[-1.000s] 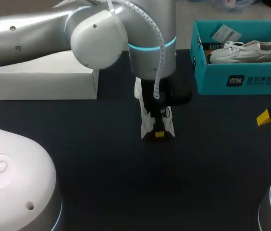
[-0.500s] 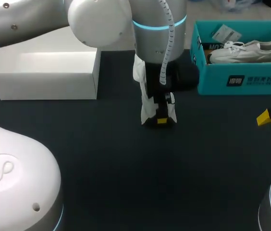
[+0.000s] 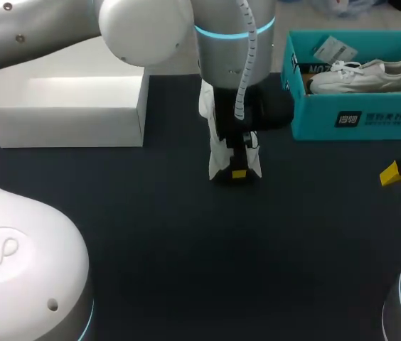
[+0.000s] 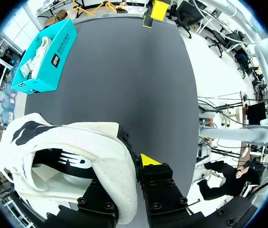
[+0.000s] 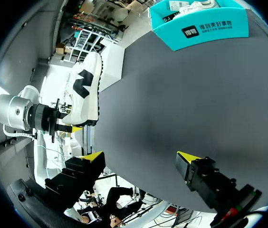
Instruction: Take the shoe out of the shoebox, open the shoe tongue, remove and reinsert the insole, then place the shoe into the shoebox
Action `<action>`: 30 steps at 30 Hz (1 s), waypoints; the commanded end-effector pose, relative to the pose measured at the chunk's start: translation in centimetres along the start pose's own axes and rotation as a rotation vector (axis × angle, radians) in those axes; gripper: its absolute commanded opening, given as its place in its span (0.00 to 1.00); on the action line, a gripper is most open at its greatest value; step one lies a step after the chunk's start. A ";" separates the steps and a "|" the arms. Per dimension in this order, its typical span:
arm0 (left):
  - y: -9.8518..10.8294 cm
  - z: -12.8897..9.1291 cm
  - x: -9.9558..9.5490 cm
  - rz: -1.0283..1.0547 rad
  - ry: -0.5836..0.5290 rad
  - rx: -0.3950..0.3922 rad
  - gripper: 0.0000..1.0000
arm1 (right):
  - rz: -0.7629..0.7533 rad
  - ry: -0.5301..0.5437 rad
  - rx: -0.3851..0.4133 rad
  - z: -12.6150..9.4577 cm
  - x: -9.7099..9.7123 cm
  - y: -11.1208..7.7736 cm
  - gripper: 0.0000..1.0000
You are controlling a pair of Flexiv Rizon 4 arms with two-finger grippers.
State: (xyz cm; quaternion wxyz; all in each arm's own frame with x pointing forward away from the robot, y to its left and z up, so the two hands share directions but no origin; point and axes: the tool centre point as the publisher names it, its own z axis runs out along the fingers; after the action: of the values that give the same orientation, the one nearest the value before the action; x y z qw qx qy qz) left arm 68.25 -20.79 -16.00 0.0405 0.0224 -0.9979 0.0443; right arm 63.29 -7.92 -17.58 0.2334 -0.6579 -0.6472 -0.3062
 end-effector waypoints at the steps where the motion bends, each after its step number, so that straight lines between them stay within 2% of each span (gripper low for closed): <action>1: 7.3 -2.1 -1.3 -0.002 -0.001 0.094 0.00 | 0.001 -0.003 -0.075 -0.1 0.1 -0.9 1.00; 3: 9.0 -3.0 -1.8 0.004 0.005 0.114 0.00 | 0.001 -0.003 -0.075 -0.1 0.1 -0.9 1.00; 7: 11.5 -4.3 -2.5 0.060 0.052 0.089 0.00 | 0.001 -0.003 -0.075 -0.1 0.1 -0.9 1.00; 9: 13.1 -5.0 -3.3 0.064 0.048 0.118 0.00 | 0.001 -0.003 -0.075 -0.1 0.1 -0.9 1.00; 17: 19.4 -7.0 -5.2 0.238 0.102 0.063 0.00 | 0.001 -0.003 -0.075 -0.1 0.1 -0.9 1.00; 19: 20.7 -7.5 -5.7 0.203 0.078 0.020 0.00 | 0.001 -0.003 -0.075 -0.1 0.1 -0.9 1.00; 24: 24.3 -8.8 -6.6 0.164 0.043 -0.031 0.00 | 0.001 -0.003 -0.075 -0.1 0.1 -0.9 1.00; 30: 28.3 -9.4 -7.2 0.140 0.050 -0.049 0.00 | 0.001 -0.003 -0.075 -0.1 0.1 -0.9 1.00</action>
State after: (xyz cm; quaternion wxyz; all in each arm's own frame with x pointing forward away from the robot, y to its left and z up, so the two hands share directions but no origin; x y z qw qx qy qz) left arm 74.75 4.61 -9.80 0.0657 -0.0487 -0.9966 0.0121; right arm 63.28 -7.90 -17.57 0.2335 -0.6578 -0.6473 -0.3061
